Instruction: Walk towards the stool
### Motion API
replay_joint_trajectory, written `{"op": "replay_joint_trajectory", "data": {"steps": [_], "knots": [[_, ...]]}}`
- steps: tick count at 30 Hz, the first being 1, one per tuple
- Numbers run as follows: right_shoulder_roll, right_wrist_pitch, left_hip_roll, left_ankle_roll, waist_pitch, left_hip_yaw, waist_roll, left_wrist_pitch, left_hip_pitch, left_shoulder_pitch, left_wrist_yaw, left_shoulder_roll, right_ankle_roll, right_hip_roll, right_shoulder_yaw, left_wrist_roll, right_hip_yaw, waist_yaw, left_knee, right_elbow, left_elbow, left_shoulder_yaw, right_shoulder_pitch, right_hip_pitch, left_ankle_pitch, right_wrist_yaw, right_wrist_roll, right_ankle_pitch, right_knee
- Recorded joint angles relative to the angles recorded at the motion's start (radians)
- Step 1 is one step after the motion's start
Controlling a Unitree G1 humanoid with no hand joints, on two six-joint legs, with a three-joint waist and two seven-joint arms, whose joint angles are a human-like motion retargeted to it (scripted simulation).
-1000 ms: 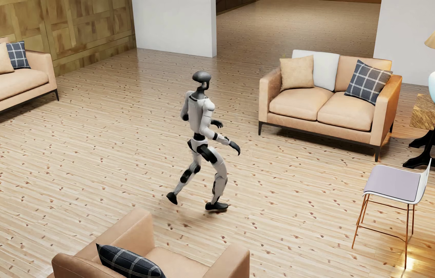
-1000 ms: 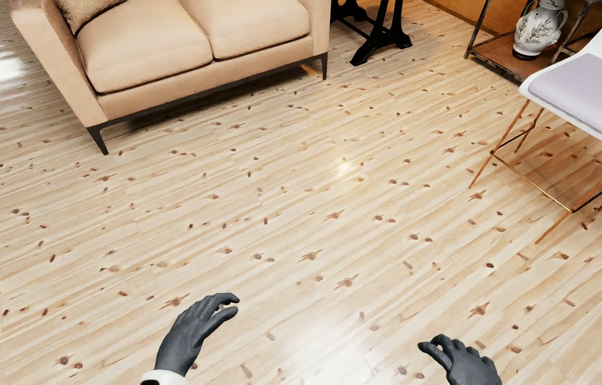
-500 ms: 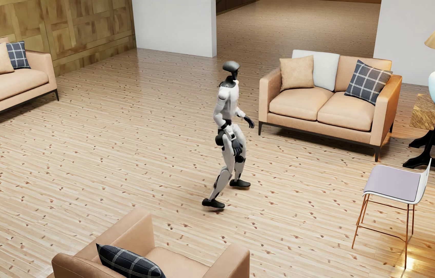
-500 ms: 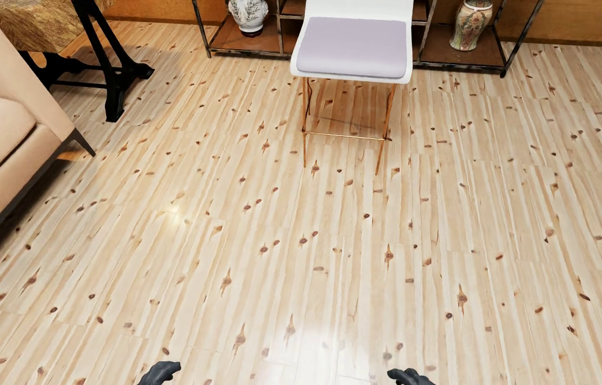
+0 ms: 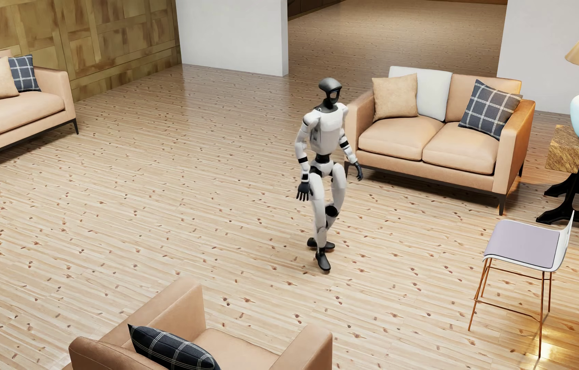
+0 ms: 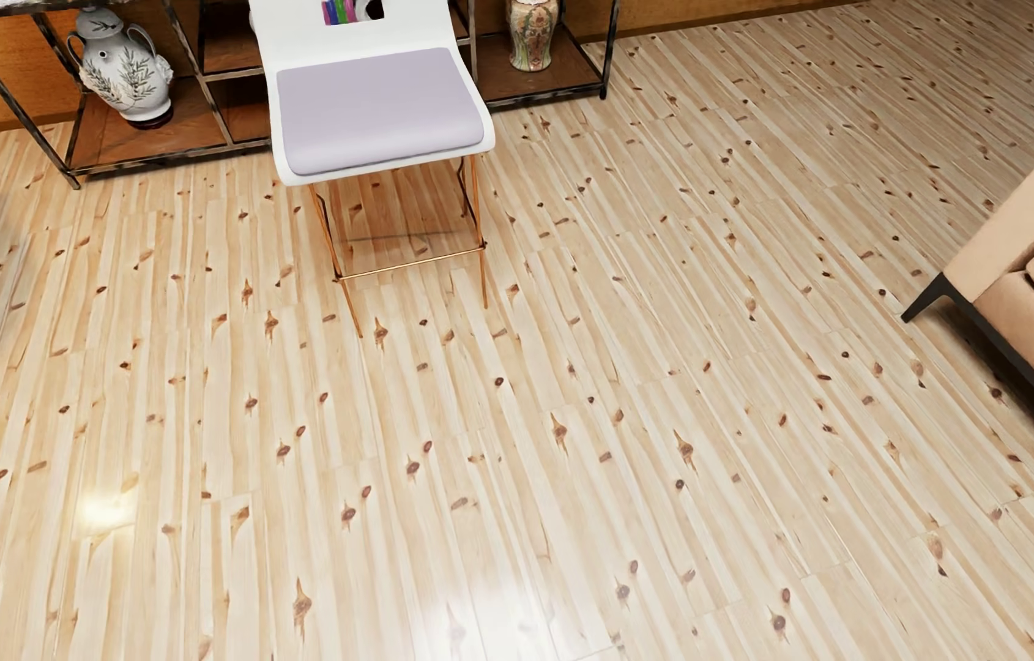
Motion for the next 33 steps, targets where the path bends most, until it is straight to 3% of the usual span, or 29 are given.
{"op": "replay_joint_trajectory", "data": {"steps": [3, 4, 6, 7, 9, 11, 13, 15, 19, 23, 26, 29, 30, 33], "knots": [[0.000, -0.012, 0.091, -0.055, 0.009, -0.073, 0.013, -0.006, -0.137, 0.028, 0.009, -0.051, 0.019, 0.010, 0.009, -0.020, 0.017, 0.019, 0.351, -0.039, -0.038, 0.063, -0.038, 0.032, 0.123, -0.018, -0.034, -0.014, -0.001], [0.000, -0.023, 0.122, -0.044, 0.013, -0.127, 0.017, -0.006, -0.209, 0.032, 0.003, -0.056, 0.026, 0.015, 0.014, -0.009, 0.028, 0.030, 0.496, -0.060, -0.056, 0.063, -0.059, 0.040, 0.179, -0.025, -0.047, -0.023, 0.001], [-0.001, -0.047, 0.147, -0.065, 0.021, -0.242, 0.028, -0.003, -0.327, 0.048, 0.000, -0.060, 0.043, 0.023, 0.009, 0.003, 0.049, 0.049, 0.679, -0.108, -0.080, 0.078, -0.089, 0.059, 0.177, -0.057, -0.053, -0.040, 0.007], [-0.001, -0.054, 0.162, -0.104, 0.023, -0.281, 0.031, 0.000, -0.364, 0.063, -0.001, -0.062, 0.055, 0.022, 0.000, 0.000, 0.059, 0.053, 0.697, -0.121, -0.083, 0.093, -0.106, 0.070, 0.173, -0.077, -0.047, -0.043, 0.005], [-0.002, -0.063, 0.222, -0.102, 0.021, -0.297, 0.036, 0.012, -0.387, 0.078, -0.014, -0.071, 0.080, 0.019, -0.012, 0.005, 0.082, 0.058, 0.603, -0.156, -0.075, 0.111, -0.130, 0.094, 0.162, -0.100, -0.045, -0.041, -0.009], [-0.004, -0.077, 0.257, -0.061, 0.019, -0.319, 0.040, 0.011, -0.379, 0.093, -0.037, -0.073, 0.104, 0.019, -0.008, 0.006, 0.119, 0.067, 0.417, -0.201, -0.076, 0.126, -0.144, 0.106, 0.147, -0.107, -0.058, -0.044, -0.011], [-0.004, -0.088, 0.183, -0.133, 0.016, -0.494, 0.041, 0.015, -0.346, 0.107, -0.040, -0.086, 0.128, 0.013, 0.002, -0.006, 0.172, 0.075, 0.201, -0.229, -0.081, 0.152, -0.153, 0.116, 0.167, -0.106, -0.062, -0.045, -0.011], [-0.009, -0.081, 0.102, -0.140, 0.013, -0.650, 0.040, 0.021, -0.282, 0.111, -0.035, -0.100, 0.157, -0.009, 0.010, -0.006, 0.216, 0.071, 0.066, -0.236, -0.077, 0.157, -0.150, 0.127, 0.183, -0.095, -0.069, -0.042, -0.013], [-0.012, -0.048, 0.051, -0.051, 0.015, -0.532, 0.045, 0.016, -0.221, 0.080, -0.055, -0.089, 0.223, -0.087, 0.004, 0.048, 0.278, 0.050, 0.060, -0.212, -0.057, 0.078, -0.106, 0.122, 0.097, -0.084, -0.087, -0.027, 0.022], [-0.035, -0.028, -0.040, 0.008, 0.024, -0.450, 0.025, -0.004, -0.190, 0.049, -0.030, -0.084, 0.271, -0.184, 0.045, 0.057, 0.362, 0.043, 0.061, -0.160, -0.085, 0.019, -0.071, 0.084, 0.063, -0.005, -0.125, 0.006, 0.062], [-0.043, -0.022, -0.101, 0.054, 0.030, -0.386, 0.002, 0.004, -0.175, 0.029, -0.009, -0.092, 0.275, -0.241, 0.063, 0.018, 0.423, 0.041, 0.046, -0.138, -0.104, 0.016, -0.060, 0.044, 0.050, 0.030, -0.129, 0.041, 0.076], [-0.042, -0.019, -0.128, 0.088, 0.033, -0.323, -0.019, -0.010, -0.173, 0.023, 0.000, -0.079, 0.238, -0.300, 0.081, 0.011, 0.331, 0.047, 0.039, -0.131, -0.090, 0.022, -0.061, 0.013, 0.039, 0.034, -0.120, 0.070, 0.081], [-0.042, -0.020, -0.130, 0.096, 0.034, -0.305, -0.025, -0.010, -0.174, 0.019, 0.000, -0.075, 0.222, -0.301, 0.087, 0.011, 0.313, 0.048, 0.038, -0.129, -0.085, 0.021, -0.067, 0.000, 0.036, 0.034, -0.117, 0.053, 0.101], [-0.045, -0.024, -0.126, 0.113, 0.033, -0.263, -0.035, -0.008, -0.172, 0.008, -0.005, -0.063, 0.278, -0.196, 0.101, 0.014, 0.383, 0.050, 0.040, -0.135, -0.069, 0.016, -0.085, -0.033, 0.034, 0.029, -0.107, -0.033, 0.205]]}}
